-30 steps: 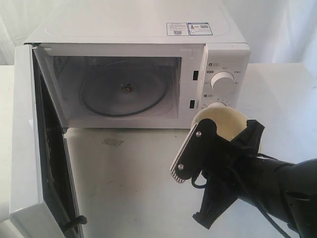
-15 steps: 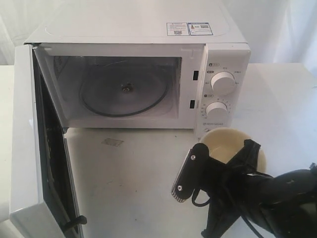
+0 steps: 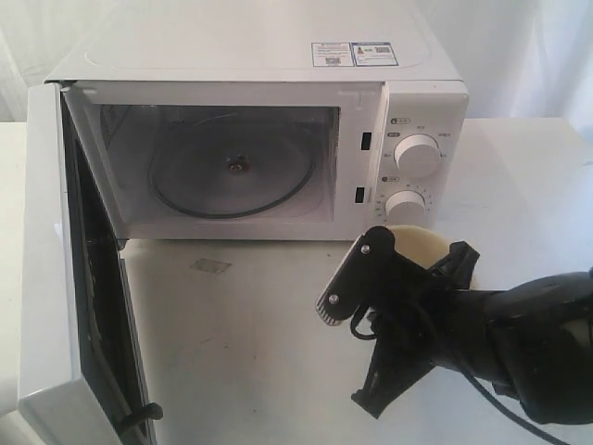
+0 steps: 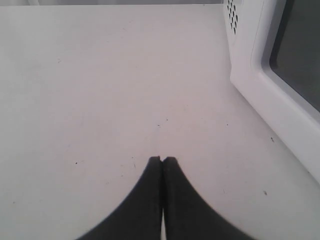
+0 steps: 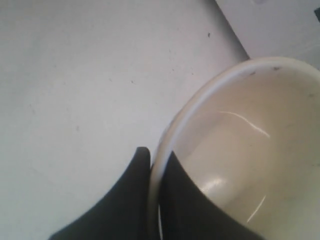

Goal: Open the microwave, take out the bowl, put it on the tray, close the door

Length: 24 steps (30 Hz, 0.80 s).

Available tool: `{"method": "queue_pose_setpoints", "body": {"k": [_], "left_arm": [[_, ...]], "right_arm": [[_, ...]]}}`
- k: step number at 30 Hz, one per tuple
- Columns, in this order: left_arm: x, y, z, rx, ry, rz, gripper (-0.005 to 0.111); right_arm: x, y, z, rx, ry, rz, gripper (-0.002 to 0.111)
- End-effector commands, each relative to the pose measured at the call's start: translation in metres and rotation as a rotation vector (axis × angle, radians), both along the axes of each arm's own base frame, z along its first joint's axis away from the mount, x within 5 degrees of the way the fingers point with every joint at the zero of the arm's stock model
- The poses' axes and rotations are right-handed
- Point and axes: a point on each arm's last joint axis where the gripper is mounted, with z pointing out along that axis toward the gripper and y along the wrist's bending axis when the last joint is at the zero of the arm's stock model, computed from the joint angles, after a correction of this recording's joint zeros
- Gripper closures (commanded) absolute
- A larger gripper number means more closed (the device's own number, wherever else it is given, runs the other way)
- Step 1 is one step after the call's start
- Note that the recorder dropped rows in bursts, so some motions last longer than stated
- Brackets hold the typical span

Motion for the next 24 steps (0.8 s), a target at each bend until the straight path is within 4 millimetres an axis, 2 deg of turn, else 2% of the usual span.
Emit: {"method": "queue_pose_setpoints", "body": {"k": [1,7,12,24], "left_arm": [[0.0,0.0,-0.001,-0.007,-0.004,0.003,0.107],[0.0,0.0,-0.001,-0.007,-0.004,0.003,0.107],[0.0,0.0,-0.001,-0.007,-0.004,0.003,0.107],[0.0,0.0,-0.001,-0.007,-0.004,0.003,0.107]], "right_arm": [[0.002,0.005,0.007,0.142,0.031,0.019,0.108],[-0.007,0.022,0.011,0.309,0.11,0.144,0.108],[-0.006,0.02,0.01,0.367,0.146,0.038,0.108],[0.011,0.003,0.018,0.498,0.159,-0.223,0.108]]}}
